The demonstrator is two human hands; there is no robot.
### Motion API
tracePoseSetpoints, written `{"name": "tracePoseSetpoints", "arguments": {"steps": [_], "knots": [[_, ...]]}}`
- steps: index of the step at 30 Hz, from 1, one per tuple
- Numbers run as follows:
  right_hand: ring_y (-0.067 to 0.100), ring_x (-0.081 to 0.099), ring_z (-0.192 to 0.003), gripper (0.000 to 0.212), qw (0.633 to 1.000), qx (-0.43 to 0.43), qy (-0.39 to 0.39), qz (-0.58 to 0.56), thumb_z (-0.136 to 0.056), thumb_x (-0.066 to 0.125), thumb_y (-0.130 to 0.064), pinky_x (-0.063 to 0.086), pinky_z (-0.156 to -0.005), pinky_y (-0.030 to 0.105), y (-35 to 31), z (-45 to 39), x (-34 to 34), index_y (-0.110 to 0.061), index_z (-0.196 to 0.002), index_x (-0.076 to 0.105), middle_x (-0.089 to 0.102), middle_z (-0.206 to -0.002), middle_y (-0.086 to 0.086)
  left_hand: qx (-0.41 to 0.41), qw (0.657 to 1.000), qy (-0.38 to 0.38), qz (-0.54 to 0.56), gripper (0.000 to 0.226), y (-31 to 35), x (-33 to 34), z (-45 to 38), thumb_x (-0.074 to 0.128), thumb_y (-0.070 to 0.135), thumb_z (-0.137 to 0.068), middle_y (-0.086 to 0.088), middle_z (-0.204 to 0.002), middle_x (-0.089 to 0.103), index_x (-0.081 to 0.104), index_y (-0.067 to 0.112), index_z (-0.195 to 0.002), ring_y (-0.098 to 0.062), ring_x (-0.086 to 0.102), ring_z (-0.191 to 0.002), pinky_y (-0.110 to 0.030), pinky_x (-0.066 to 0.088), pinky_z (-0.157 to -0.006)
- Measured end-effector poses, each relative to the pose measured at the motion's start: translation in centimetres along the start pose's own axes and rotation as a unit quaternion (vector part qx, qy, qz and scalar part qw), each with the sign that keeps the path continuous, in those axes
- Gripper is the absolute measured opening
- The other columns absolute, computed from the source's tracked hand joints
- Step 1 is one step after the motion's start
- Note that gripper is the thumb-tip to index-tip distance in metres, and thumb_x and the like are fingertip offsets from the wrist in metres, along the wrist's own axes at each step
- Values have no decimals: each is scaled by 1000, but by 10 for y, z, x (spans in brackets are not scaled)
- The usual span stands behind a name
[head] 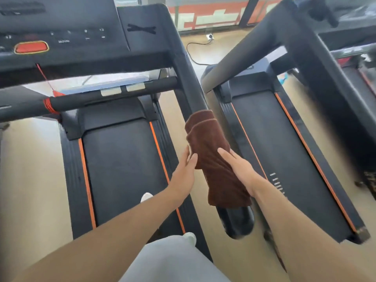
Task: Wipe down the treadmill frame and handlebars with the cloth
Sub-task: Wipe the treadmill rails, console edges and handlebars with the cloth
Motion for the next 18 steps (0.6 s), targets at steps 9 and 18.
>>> {"name": "tracePoseSetpoints", "arguments": {"steps": [9, 18], "knots": [[-9, 42, -139, 54, 933, -288, 163, 143, -102, 55, -2, 32, -115, 13, 67, 108, -3, -48, -130, 59, 55, -142, -30, -46, 996, 70, -22, 51, -49, 45, 76, 73, 38, -91, 1, -110, 70, 48, 34, -135, -1, 64, -92, -32, 51, -99], [-7, 63, -108, 44, 924, -339, 142, 108, -104, 52, -4, 44, -89, 5, -58, 146, -33, -43, -114, 68, 70, -106, -31, 111, 993, 14, 37, 24, 50, 30, 86, 65, 38, -96, -3, -80, 69, 71, 15, -96, -7, 65, -73, -19, 53, -68]]}}
Point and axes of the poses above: each hand's wrist, its own z-axis away from the middle knuckle, its own x-axis out of the palm, y = z × x, the point moved 7 cm from there along -z, towards the middle knuckle
